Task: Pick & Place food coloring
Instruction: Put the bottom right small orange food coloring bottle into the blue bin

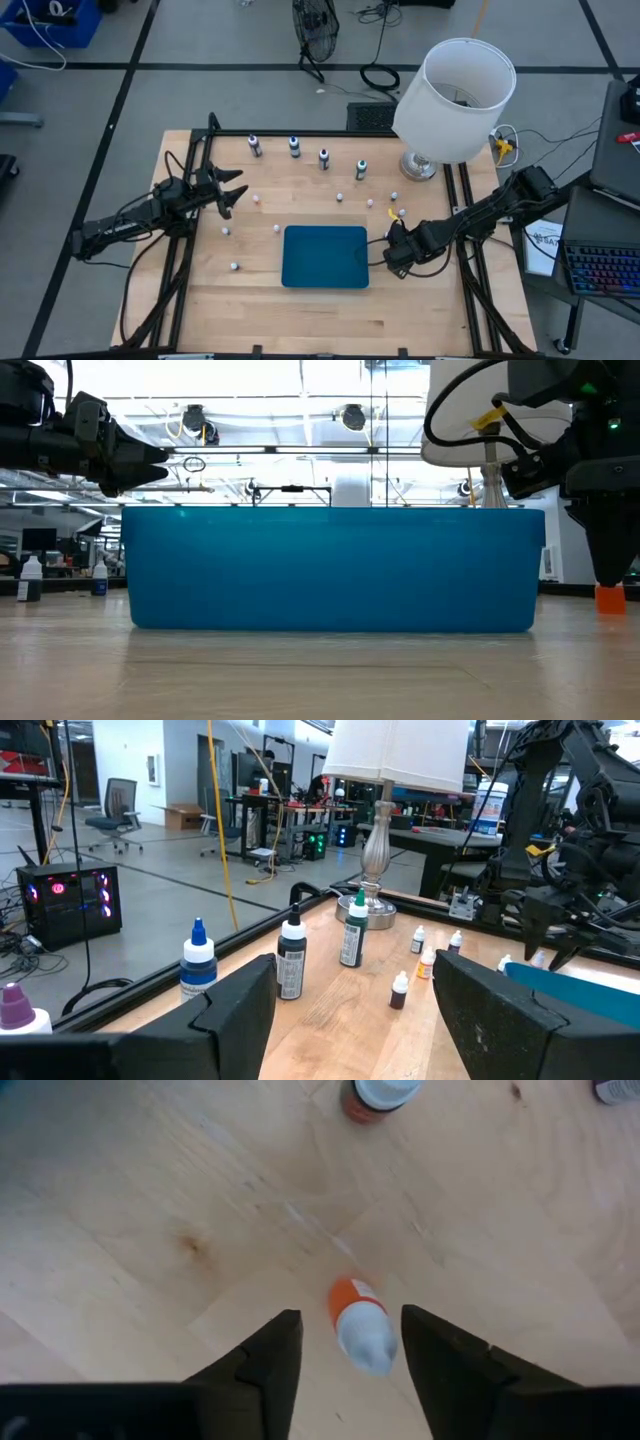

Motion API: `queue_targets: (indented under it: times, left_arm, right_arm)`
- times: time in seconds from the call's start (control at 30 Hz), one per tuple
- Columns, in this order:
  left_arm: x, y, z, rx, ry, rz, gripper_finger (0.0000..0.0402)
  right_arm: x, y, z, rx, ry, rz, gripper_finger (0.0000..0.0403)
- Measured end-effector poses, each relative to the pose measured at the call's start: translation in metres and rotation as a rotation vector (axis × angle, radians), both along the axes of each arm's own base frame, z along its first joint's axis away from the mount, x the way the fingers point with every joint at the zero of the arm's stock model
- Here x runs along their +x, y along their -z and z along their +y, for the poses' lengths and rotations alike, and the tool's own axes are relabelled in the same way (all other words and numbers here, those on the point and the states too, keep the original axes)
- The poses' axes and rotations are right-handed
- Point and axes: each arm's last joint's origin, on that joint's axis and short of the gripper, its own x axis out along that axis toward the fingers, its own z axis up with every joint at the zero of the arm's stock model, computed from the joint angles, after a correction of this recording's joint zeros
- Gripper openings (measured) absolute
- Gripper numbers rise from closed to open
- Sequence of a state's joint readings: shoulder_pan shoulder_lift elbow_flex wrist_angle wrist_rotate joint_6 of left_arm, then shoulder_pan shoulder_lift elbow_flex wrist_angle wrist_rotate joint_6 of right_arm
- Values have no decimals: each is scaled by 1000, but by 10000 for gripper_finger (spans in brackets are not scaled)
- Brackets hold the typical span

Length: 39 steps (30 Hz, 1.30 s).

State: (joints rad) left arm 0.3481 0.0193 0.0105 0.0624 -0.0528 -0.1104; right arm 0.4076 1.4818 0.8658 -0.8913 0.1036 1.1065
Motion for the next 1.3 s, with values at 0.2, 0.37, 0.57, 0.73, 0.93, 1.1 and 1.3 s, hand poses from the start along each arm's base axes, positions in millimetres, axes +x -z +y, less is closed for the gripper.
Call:
queue_targets:
  times: [0.2,0.37,0.57,0.73,0.93,1.1,1.3]
  left_arm:
    - [0,0,0,0,0,0,269]
    - [0,0,0,0,0,0,269]
    - [0,0,0,0,0,0,269]
    - [0,0,0,0,0,0,269]
    - [0,0,0,0,0,-1,269]
    - [0,0,0,0,0,0,269]
    - [0,0,0,0,0,-1,269]
  right_arm:
    - [0,0,0,0,0,0,113]
    - [0,0,0,0,-5,1,75]
    - [1,0,0,-1,-39,-4,46]
    - [8,-9,4,14,-65,-41,46]
    - [27,-41,13,-14,-137,-158,46]
    - [40,-79,28,-56,-196,-292,45]
    - [62,-129,29,-112,-279,-472,45]
